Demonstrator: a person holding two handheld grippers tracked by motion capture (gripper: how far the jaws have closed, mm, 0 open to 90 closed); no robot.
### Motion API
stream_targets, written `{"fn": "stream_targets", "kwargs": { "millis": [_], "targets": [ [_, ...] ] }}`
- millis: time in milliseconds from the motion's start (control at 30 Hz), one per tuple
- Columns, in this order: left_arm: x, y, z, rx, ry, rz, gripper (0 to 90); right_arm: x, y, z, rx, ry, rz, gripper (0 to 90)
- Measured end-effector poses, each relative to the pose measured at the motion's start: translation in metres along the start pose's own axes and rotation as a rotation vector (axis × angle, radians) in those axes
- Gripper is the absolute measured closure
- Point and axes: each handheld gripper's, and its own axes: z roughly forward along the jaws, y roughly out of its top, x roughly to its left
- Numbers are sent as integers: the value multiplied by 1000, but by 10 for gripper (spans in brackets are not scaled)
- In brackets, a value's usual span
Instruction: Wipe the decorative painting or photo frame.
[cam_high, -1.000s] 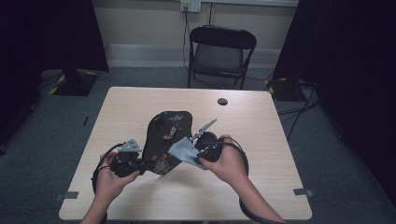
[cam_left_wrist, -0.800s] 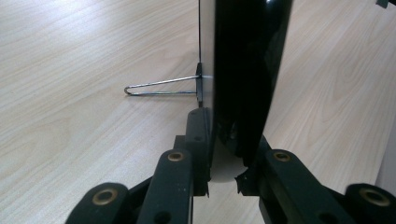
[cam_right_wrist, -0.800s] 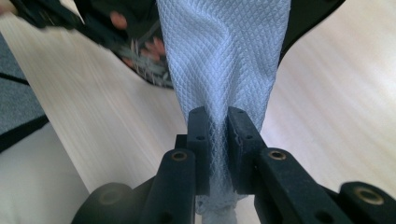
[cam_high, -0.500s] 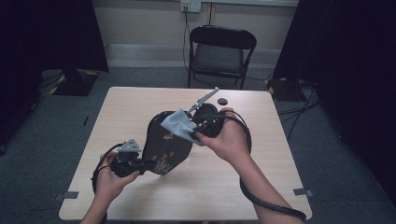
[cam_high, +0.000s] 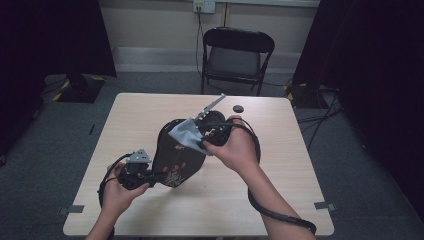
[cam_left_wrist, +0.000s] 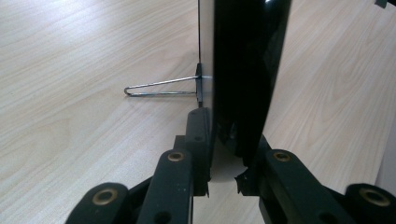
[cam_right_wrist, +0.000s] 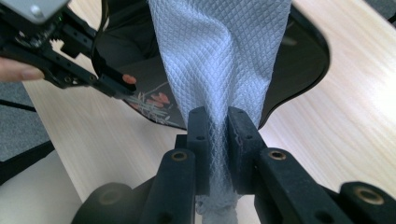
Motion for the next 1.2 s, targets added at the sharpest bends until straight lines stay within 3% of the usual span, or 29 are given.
{"fn": "stream_targets", "kwargs": {
  "millis": [333, 700, 1200],
  "targets": [
    [0, 0, 0, 5, 0, 5, 787, 4, -21, 28, 38, 25, 9, 811],
    [0, 0, 0, 3, 0, 4, 786, 12, -51, 76, 113, 81, 40, 811],
    [1, 0, 0, 1, -2, 0, 786, 22, -88, 124, 196, 131, 76, 811]
  ]
}}
